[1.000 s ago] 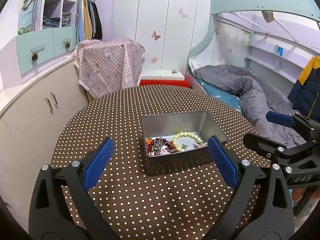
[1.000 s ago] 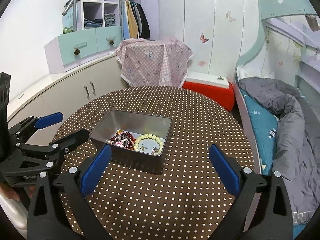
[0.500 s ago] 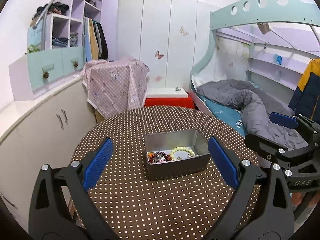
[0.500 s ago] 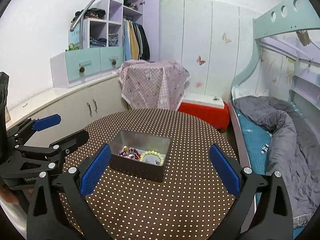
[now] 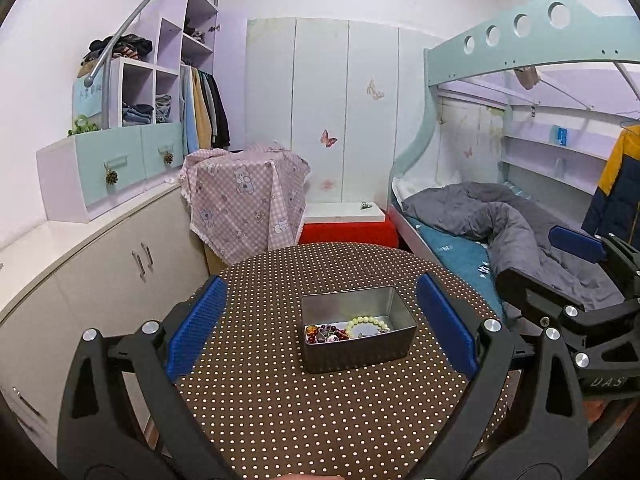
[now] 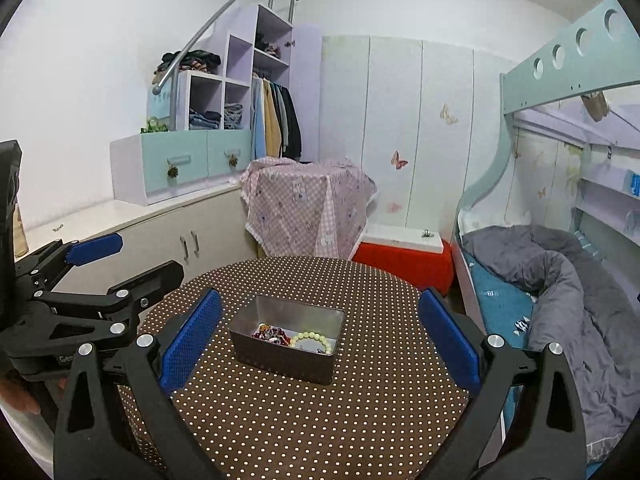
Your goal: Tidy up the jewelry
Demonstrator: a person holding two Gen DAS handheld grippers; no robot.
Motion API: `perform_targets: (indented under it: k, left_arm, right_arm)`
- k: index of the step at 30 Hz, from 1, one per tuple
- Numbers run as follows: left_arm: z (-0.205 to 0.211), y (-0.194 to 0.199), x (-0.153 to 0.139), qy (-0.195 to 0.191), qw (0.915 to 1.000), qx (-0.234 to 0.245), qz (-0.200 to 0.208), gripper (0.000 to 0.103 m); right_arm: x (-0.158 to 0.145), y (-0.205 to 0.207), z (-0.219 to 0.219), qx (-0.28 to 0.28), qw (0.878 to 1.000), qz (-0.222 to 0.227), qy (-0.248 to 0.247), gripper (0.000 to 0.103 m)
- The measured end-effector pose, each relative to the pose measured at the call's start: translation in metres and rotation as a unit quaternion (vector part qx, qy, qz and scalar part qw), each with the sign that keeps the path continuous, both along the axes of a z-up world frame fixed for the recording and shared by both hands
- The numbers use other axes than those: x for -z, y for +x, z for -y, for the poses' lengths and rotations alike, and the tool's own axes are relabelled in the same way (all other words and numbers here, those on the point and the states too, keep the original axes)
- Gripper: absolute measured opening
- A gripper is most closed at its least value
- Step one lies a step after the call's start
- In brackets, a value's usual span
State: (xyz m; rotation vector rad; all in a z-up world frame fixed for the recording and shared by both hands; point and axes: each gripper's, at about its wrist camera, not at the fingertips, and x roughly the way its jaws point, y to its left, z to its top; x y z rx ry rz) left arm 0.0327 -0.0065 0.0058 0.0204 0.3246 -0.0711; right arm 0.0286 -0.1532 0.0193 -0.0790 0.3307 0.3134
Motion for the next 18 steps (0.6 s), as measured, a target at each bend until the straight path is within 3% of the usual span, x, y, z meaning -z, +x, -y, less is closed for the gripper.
perform_targets:
  k: [18]
  left_arm:
    - [0.004, -0.017, -0.007, 0.011, 0.9999, 0.000, 0.012, 0.094]
  right_arm:
    - [-0.003, -0.017, 0.008, 0.016, 1.000, 0.018, 0.007, 0.095]
